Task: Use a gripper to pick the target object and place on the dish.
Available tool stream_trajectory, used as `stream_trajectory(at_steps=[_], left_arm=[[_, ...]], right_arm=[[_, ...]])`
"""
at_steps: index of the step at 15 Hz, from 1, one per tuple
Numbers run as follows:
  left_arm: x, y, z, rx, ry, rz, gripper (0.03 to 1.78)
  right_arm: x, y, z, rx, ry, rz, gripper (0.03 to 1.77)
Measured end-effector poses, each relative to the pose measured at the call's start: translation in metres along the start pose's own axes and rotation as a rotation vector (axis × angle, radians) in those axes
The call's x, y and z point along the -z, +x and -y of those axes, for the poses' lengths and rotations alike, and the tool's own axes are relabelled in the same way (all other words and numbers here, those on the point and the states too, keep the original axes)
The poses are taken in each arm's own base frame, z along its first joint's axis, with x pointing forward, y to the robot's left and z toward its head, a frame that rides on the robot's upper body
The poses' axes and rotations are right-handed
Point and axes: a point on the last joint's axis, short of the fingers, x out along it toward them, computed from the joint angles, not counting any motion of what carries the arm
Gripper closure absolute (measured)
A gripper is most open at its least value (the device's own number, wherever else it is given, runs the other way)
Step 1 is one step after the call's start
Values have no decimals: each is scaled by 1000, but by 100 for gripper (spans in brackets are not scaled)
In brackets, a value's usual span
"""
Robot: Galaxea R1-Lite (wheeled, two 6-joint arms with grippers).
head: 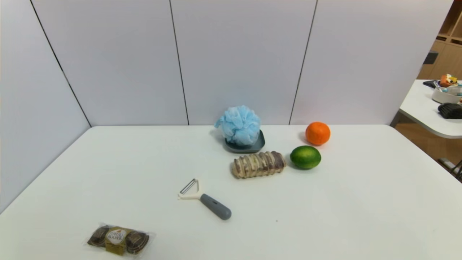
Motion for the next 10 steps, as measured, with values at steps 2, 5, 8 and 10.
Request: stream_trajectory(at_steps=[2,5,8,10], left_arm=[[0,0,0,-1,0,0,12],[0,0,0,0,0,0,12],[0,0,0,-1,0,0,12],[0,0,0,0,0,0,12]], right_arm=[[0,0,0,0,0,0,9],[0,0,0,0,-1,2,9],[0,0,0,-1,2,-1,9],[0,0,0,0,3,-1,9]])
